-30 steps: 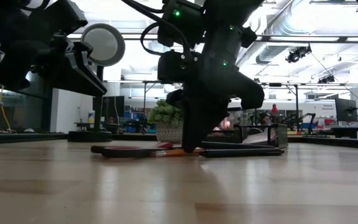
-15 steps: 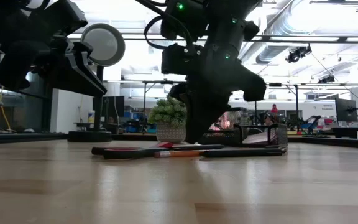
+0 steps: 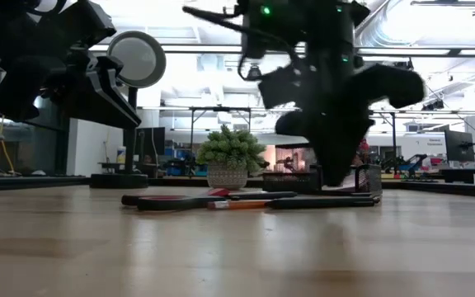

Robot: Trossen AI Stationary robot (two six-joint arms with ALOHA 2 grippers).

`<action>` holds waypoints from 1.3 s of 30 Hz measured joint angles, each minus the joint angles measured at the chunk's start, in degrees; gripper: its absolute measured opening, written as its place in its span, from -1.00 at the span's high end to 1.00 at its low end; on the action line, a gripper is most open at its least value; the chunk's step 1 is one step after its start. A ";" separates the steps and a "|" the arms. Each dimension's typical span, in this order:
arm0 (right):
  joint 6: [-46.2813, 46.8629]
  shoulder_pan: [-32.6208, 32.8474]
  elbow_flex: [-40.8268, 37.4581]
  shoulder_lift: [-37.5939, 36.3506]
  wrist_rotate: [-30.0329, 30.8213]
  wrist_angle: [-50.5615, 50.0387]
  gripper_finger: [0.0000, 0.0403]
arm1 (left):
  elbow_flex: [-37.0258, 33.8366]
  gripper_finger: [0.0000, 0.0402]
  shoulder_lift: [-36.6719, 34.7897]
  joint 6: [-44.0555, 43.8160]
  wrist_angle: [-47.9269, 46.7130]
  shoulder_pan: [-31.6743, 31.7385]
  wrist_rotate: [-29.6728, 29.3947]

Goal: Pick and place office supplies into organizer
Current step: Put the center black ballpen into the black desk organizer

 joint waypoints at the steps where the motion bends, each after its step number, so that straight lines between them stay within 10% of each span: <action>1: 0.72 0.03 -0.56 0.00 0.29 -0.29 0.78 | 0.00 0.67 -0.01 0.02 -0.05 0.01 0.00; 39: 6.66 0.11 -6.24 -0.22 -4.12 6.65 0.43 | 0.00 0.67 -0.02 -0.19 -0.33 0.01 0.02</action>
